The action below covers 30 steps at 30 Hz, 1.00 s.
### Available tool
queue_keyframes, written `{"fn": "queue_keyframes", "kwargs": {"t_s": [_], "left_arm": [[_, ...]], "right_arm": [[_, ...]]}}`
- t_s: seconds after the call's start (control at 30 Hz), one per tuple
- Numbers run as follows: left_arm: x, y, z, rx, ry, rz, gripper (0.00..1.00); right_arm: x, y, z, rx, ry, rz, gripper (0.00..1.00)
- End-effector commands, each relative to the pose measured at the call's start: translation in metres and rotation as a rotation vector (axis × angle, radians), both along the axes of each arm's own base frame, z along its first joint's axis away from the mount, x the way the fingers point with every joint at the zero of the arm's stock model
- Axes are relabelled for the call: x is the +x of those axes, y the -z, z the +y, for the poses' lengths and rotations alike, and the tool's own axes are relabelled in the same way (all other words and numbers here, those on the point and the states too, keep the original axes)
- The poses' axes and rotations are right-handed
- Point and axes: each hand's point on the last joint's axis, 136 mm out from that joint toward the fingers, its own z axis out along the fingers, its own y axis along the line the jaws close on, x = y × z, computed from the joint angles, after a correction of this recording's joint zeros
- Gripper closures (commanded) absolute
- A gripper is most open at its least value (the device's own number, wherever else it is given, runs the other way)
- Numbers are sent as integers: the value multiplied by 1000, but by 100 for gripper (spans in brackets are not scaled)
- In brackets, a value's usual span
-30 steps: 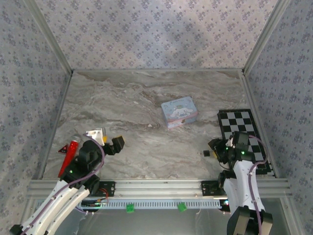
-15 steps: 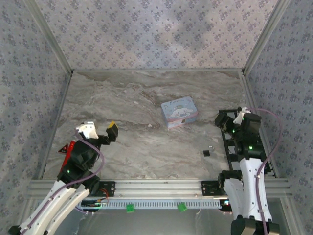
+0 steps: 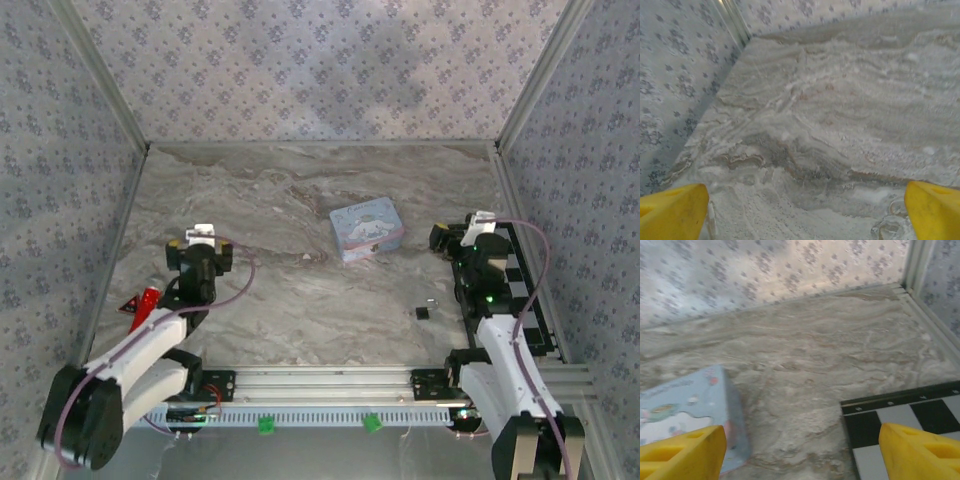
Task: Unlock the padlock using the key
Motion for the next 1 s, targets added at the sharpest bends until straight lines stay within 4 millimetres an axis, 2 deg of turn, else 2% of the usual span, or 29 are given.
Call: {"fn": "queue_keyframes", "kwargs": {"t_s": [0.0,0.27,0.43,0.53,0.67,0.73,0.87,0.97], "left_arm": [[23,-14,-7,-28,63,-58,0],[41,20,20,-106,19,-14,0],[50,16,18,-86,55,-59,0],[58,15,9,-89,119,-86,0],[69,24,2,-89,162,-124,0],[72,30,15,-129,108,-88,0],[81,47,20,-190,121,-49,0],[85,45,27,-206,92,-50,0]], "right_arm": [[8,9,-29,-123,145,-22,19],[20,39,-31,-194,183,27,17],[28,56,-27,-222,168,46,17],[35,68,-24,-231,149,56,16],[44,70,-16,-248,105,55,14],[48,69,-14,-257,90,42,14],[58,71,-10,-271,46,35,12],[62,81,-11,-202,19,8,12]]}}
